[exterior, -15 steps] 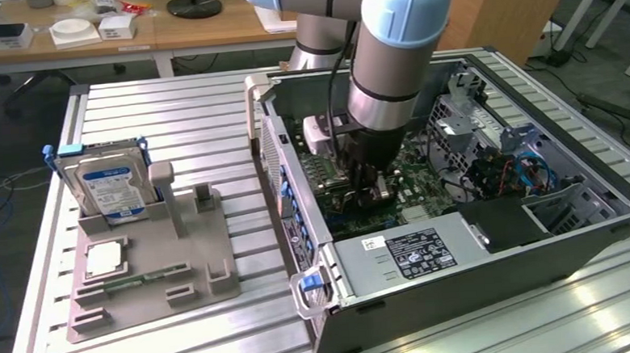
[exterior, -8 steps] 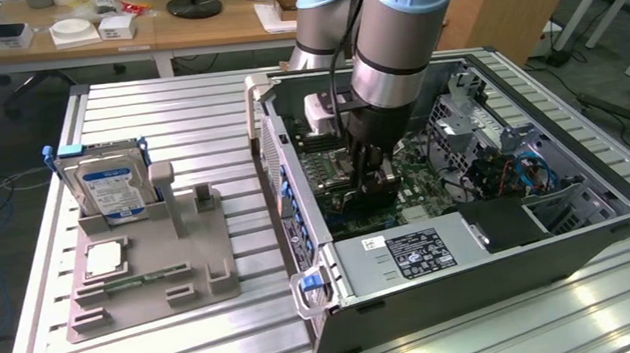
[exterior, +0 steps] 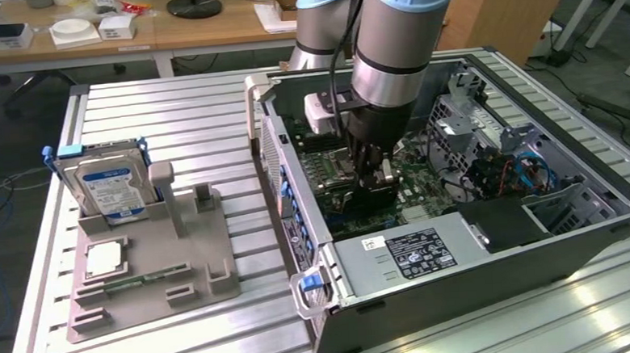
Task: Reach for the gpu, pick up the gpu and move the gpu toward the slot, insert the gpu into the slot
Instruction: 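Insert the gpu into the slot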
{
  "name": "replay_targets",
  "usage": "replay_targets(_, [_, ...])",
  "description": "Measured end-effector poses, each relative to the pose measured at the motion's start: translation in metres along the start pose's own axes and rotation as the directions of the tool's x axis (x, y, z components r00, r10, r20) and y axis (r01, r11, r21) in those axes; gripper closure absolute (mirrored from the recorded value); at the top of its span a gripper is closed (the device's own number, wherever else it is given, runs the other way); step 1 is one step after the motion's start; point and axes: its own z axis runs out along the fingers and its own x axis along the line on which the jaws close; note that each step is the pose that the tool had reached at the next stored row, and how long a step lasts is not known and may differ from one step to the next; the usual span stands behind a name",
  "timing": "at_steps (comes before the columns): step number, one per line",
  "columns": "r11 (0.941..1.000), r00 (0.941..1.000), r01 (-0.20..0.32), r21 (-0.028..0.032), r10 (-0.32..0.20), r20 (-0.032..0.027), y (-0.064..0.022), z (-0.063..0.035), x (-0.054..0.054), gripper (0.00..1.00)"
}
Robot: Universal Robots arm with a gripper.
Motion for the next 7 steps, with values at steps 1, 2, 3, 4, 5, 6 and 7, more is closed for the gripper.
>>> replay_targets(1, [1.0000,1.0000,0.000,0.0000,0.000,-0.0001,0.0000,0.0000,0.0000,0.90])
replay_targets(2, [1.0000,1.0000,0.000,0.0000,0.000,0.0000,0.0000,0.0000,0.0000,0.90])
replay_targets(3, [1.0000,1.0000,0.000,0.0000,0.000,0.0000,0.0000,0.0000,0.0000,0.90])
replay_targets(4, [1.0000,1.0000,0.000,0.0000,0.000,0.0000,0.0000,0.0000,0.0000,0.90])
replay_targets(5, [1.0000,1.0000,0.000,0.0000,0.000,-0.0001,0.0000,0.0000,0.0000,0.90])
replay_targets(6, [1.0000,1.0000,0.000,0.0000,0.000,0.0000,0.0000,0.0000,0.0000,0.90])
replay_targets(7, [1.0000,1.0000,0.000,0.0000,0.000,-0.0001,0.0000,0.0000,0.0000,0.90])
